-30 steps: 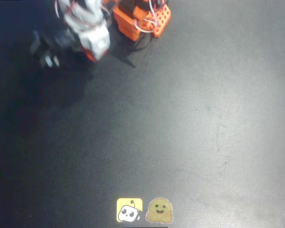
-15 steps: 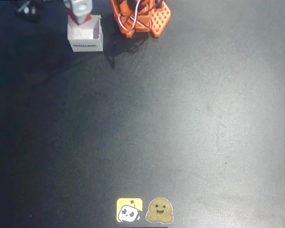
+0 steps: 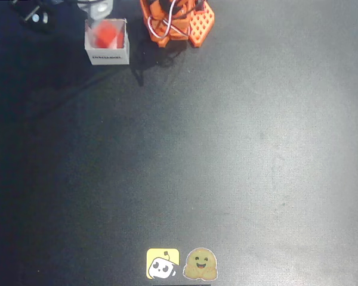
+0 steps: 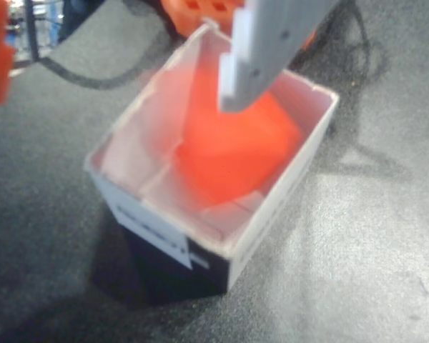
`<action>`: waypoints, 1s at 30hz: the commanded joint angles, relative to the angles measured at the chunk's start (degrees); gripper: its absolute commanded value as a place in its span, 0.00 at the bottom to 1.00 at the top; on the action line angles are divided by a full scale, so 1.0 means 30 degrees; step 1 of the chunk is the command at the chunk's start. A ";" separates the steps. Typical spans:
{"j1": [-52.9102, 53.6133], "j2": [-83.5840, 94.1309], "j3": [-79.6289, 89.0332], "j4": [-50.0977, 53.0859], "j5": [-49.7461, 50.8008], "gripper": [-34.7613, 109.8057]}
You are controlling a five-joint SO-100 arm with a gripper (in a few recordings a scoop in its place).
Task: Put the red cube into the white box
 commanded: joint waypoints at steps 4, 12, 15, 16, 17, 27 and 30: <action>-0.0205 0.0381 -0.0205 -0.0293 -0.0205 0.39; -0.1143 0.0674 -0.0498 -0.0352 -0.0176 0.24; -0.2402 0.0908 -0.0498 -0.0645 -0.0293 0.24; -0.3018 0.0908 -0.0527 -0.0791 -0.0381 0.24; -0.3809 0.0908 -0.0527 -0.0967 -0.0381 0.24; -1.8193 0.0117 0.0293 -0.4775 0.0264 0.24; -2.1563 0.0000 0.1201 -0.6299 0.0674 0.24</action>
